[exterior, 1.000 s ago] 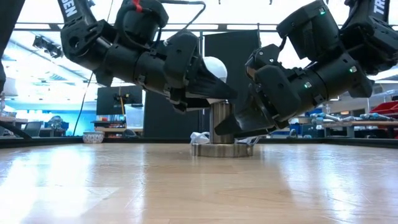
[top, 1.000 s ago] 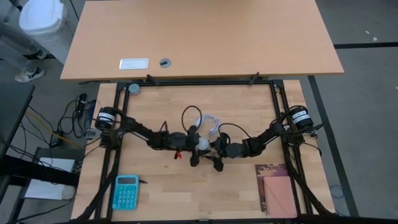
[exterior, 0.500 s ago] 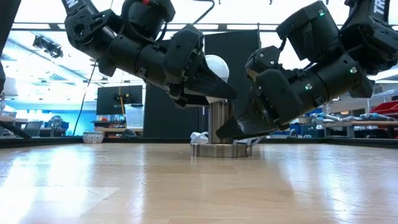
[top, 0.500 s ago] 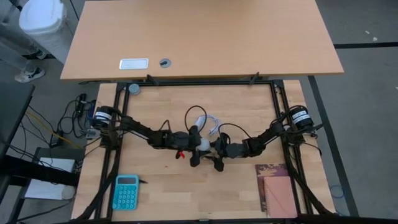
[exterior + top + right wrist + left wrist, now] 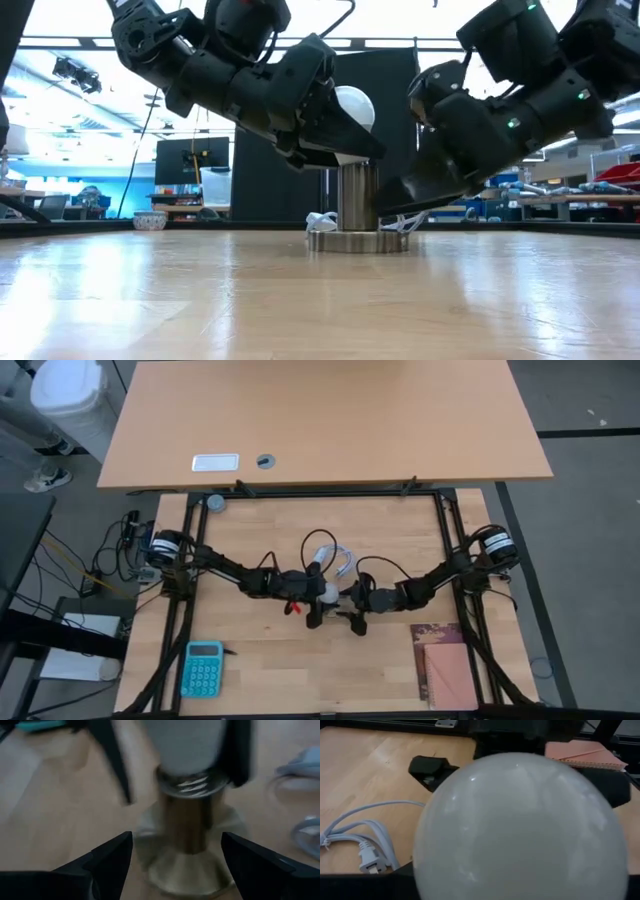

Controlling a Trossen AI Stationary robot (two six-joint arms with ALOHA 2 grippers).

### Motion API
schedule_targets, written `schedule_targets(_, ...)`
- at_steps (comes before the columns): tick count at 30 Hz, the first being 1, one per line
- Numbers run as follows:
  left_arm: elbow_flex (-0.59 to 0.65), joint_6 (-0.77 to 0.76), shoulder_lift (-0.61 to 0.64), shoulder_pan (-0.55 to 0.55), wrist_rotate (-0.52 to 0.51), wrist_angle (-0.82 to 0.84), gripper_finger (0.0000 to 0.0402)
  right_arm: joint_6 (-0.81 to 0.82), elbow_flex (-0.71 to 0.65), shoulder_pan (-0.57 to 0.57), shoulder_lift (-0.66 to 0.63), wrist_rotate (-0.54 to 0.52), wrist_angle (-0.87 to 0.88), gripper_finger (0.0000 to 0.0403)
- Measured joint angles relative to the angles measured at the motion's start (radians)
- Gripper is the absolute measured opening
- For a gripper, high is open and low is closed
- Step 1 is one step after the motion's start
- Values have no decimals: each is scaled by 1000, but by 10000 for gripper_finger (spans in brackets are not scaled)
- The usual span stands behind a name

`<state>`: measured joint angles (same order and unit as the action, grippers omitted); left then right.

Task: Screw lightbulb
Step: Insert the white lightbulb into the lamp socket

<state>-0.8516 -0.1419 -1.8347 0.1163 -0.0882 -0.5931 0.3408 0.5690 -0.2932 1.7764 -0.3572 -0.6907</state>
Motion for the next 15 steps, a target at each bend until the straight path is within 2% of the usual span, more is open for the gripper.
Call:
schedule_targets(4, 0, -16, 0, -16, 37, 6, 240, -1, 0, -11, -6, 52, 22, 307)
schedule_targets(10, -27, -6, 1, -25, 80, 51, 240, -12, 0, -13, -2, 6, -3, 307)
schedule_targets(15, -31, 8, 0, -26, 87, 67, 240, -33, 0, -13, -2, 17, -49, 307)
